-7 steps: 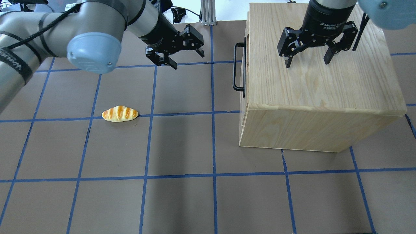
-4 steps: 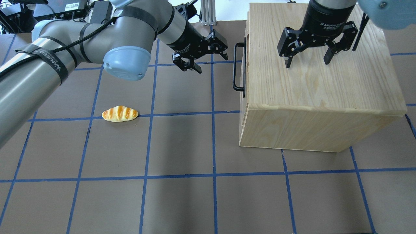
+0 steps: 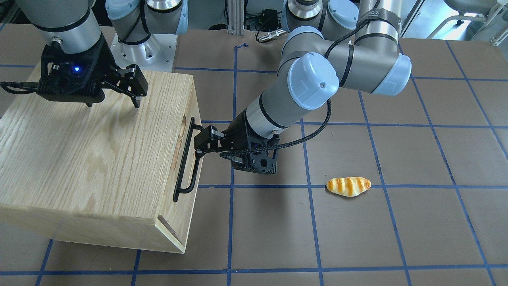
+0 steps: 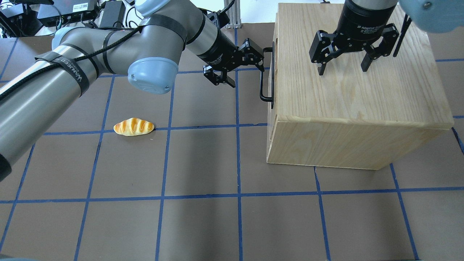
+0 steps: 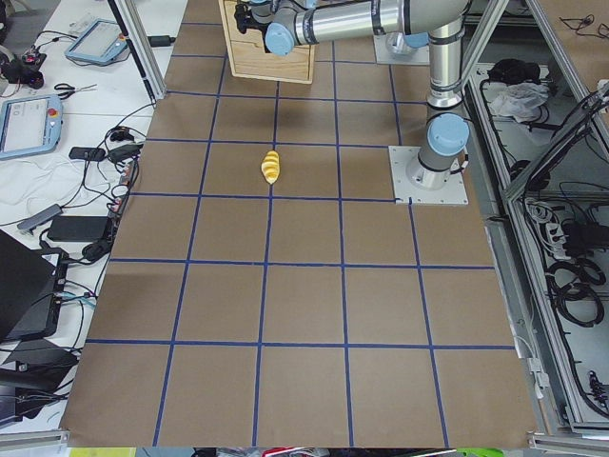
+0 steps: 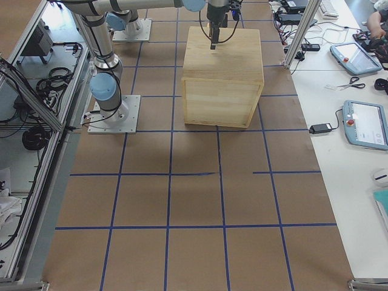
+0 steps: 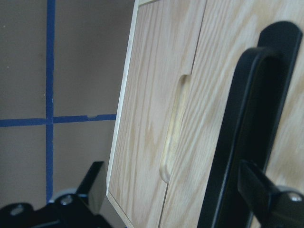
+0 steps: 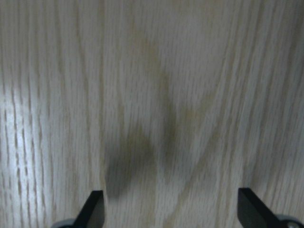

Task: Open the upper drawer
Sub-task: 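Move the left gripper toward the black drawer handle on the cabinet side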

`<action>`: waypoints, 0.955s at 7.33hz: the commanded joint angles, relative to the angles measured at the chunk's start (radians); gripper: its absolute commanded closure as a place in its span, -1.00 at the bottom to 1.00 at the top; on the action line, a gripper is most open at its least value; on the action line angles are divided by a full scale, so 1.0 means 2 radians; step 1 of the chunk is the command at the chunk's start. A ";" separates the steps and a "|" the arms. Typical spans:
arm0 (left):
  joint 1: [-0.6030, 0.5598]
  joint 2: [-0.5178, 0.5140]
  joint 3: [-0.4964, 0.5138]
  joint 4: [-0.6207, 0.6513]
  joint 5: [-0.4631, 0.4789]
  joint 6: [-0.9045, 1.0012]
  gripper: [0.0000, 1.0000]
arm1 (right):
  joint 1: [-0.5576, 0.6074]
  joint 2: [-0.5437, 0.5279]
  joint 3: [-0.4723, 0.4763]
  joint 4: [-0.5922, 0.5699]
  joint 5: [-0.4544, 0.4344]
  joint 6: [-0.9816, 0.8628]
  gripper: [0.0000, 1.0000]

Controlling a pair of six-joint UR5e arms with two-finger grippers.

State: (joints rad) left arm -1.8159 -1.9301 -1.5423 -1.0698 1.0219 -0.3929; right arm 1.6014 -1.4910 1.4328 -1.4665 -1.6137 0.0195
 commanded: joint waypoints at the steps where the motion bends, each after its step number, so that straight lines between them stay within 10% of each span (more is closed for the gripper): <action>1: -0.006 -0.003 0.003 0.003 0.001 0.006 -1.00 | 0.000 0.000 0.000 0.000 0.000 0.000 -1.00; 7: -0.005 -0.009 0.001 0.015 0.017 0.035 -1.00 | 0.000 0.000 0.000 0.000 0.000 0.000 -1.00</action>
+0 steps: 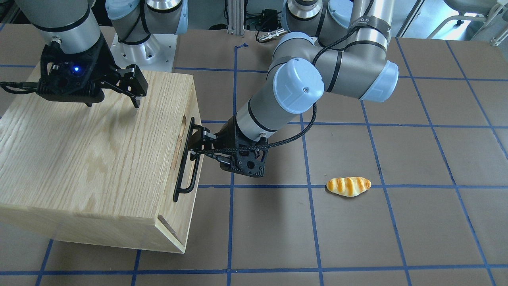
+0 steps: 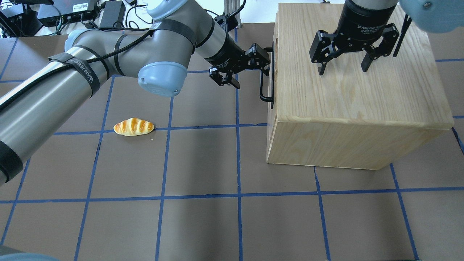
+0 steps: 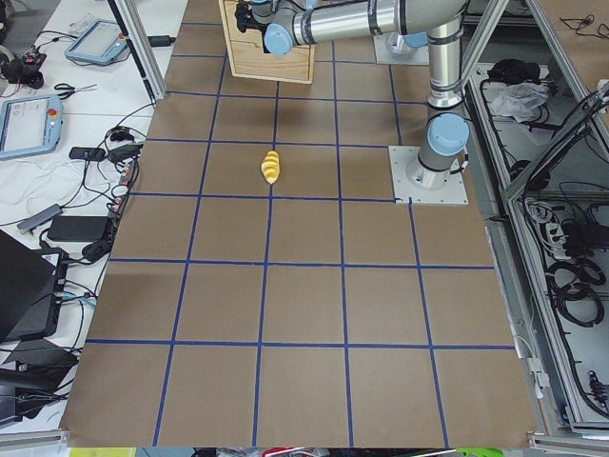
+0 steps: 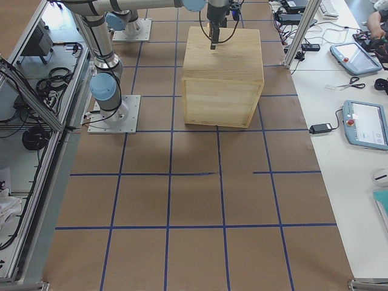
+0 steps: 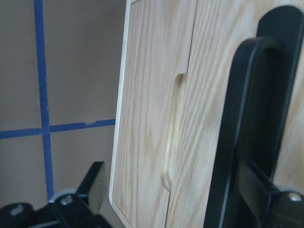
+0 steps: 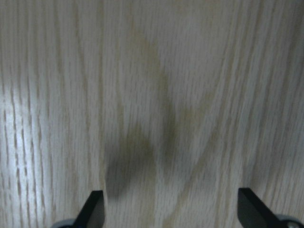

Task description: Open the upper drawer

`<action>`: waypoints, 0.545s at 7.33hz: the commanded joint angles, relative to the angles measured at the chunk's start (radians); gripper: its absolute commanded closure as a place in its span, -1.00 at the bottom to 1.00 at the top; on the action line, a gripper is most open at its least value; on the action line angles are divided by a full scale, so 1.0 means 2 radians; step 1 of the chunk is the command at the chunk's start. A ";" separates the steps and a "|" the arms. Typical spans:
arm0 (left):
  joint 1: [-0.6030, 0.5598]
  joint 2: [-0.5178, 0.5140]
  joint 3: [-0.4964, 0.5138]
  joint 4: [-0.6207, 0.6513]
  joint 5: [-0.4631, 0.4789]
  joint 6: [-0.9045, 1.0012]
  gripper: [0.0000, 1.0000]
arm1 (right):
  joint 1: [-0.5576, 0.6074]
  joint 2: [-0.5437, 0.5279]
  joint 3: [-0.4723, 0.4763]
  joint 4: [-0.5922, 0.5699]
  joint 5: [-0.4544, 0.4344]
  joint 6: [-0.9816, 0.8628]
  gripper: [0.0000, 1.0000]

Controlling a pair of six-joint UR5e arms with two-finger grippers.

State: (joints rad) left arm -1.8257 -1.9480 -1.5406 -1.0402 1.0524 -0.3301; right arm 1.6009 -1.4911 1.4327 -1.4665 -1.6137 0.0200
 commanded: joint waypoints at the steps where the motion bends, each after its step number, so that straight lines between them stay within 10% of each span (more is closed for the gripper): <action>1: 0.000 -0.002 -0.004 0.003 0.026 0.004 -0.96 | 0.000 0.000 0.000 0.000 0.000 0.000 -1.00; 4: 0.000 0.001 -0.003 0.004 0.040 0.031 -0.92 | 0.000 0.000 0.000 0.000 0.000 0.000 -1.00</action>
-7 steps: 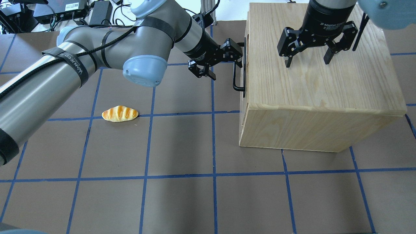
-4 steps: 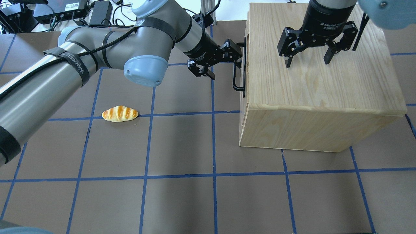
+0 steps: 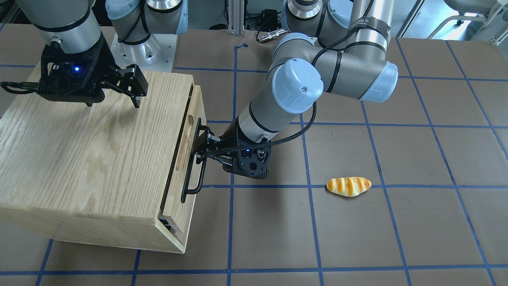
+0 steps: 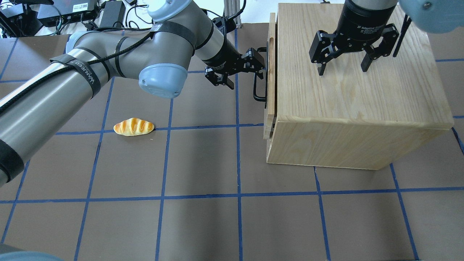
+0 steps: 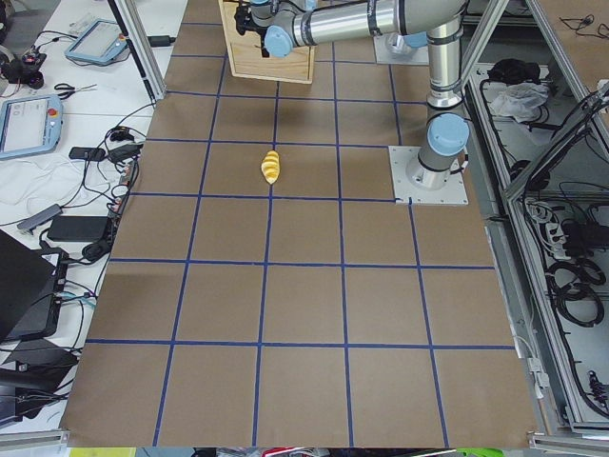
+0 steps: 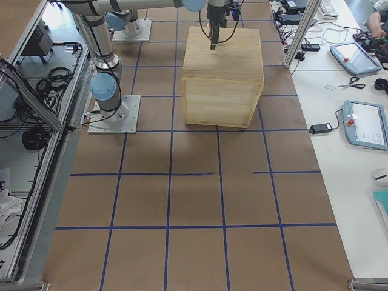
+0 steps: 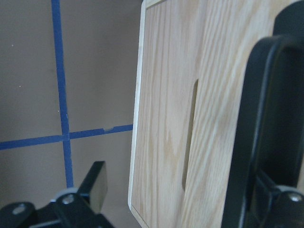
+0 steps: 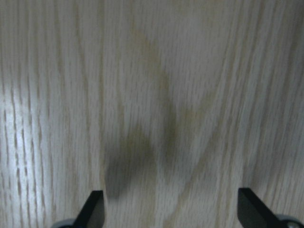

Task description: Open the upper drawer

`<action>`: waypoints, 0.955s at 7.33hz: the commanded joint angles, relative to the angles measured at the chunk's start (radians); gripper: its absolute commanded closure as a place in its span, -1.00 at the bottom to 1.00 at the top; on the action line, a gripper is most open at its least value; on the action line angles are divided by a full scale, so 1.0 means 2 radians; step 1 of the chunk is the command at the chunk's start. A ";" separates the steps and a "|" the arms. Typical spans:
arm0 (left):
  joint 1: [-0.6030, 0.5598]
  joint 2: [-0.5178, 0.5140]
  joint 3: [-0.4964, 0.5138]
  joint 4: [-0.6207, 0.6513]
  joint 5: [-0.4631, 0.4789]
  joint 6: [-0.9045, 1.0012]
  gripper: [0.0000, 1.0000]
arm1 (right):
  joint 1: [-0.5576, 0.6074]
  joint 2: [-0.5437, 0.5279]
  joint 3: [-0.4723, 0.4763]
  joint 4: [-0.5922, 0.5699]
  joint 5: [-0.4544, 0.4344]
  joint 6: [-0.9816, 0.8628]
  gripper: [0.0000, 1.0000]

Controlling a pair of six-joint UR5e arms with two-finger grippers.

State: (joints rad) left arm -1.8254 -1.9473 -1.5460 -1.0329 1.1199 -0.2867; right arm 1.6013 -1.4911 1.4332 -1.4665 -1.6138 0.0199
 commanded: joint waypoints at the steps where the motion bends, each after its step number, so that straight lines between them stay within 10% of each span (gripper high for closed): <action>1: 0.002 0.003 0.001 -0.001 0.007 0.021 -0.92 | -0.001 0.000 0.000 0.000 0.000 0.000 -1.00; 7: 0.028 0.015 -0.005 -0.012 0.068 0.070 -0.96 | -0.001 0.000 0.000 0.000 0.000 -0.001 -1.00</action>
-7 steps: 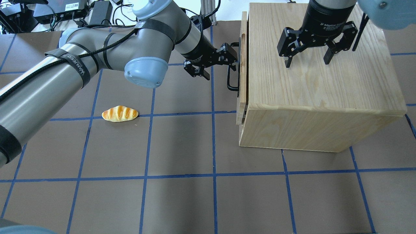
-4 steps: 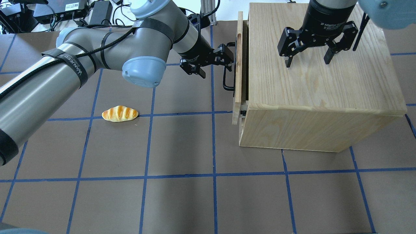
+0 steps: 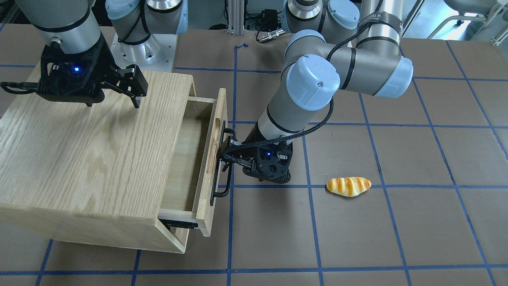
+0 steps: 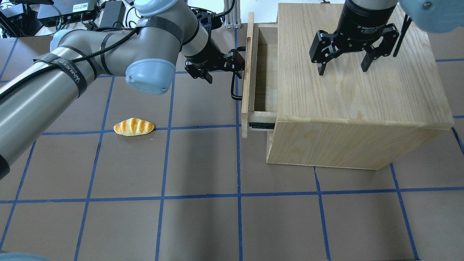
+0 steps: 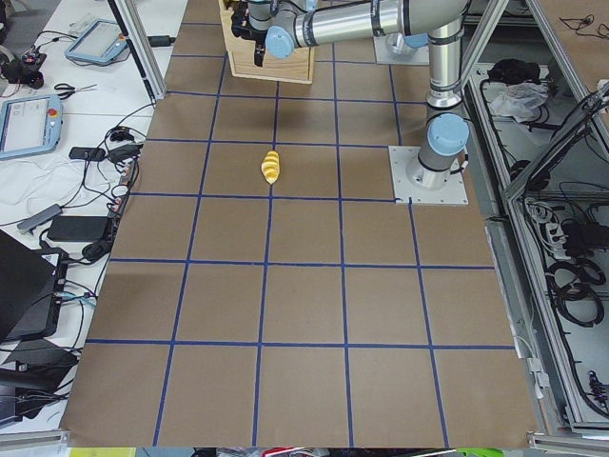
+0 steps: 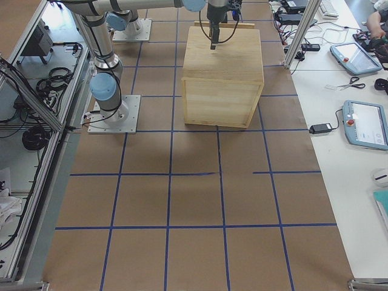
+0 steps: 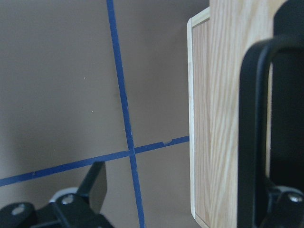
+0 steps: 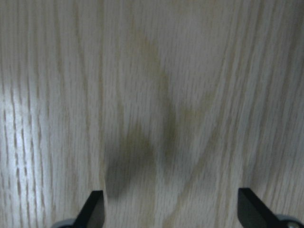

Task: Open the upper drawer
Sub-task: 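Pull the handle with the left gripper away from the cabinet, sliding the drawer out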

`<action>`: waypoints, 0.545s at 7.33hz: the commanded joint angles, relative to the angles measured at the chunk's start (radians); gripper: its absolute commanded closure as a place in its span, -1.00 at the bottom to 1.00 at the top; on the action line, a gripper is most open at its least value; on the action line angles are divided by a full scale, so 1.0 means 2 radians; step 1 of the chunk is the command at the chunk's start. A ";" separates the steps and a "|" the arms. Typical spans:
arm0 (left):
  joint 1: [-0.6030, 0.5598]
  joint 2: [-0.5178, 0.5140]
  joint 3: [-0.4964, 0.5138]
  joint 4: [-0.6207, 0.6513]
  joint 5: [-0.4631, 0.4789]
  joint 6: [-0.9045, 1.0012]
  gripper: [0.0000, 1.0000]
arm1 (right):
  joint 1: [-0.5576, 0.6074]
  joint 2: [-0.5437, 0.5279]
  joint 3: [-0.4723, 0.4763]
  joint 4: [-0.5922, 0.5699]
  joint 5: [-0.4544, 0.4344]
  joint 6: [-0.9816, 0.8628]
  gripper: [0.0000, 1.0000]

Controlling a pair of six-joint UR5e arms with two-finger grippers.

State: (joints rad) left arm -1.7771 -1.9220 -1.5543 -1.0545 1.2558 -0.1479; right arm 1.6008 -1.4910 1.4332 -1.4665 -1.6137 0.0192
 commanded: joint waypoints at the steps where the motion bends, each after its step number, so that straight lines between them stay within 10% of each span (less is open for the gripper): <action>1: 0.010 0.003 -0.001 -0.008 0.001 0.003 -0.96 | 0.000 0.000 0.000 0.000 0.000 0.000 -1.00; 4: 0.048 0.015 -0.004 -0.029 -0.029 0.018 -0.97 | 0.000 0.000 0.000 0.000 0.000 0.000 -1.00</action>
State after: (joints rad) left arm -1.7062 -1.9040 -1.5602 -1.0945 1.2135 -0.1167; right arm 1.6007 -1.4911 1.4328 -1.4665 -1.6138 0.0196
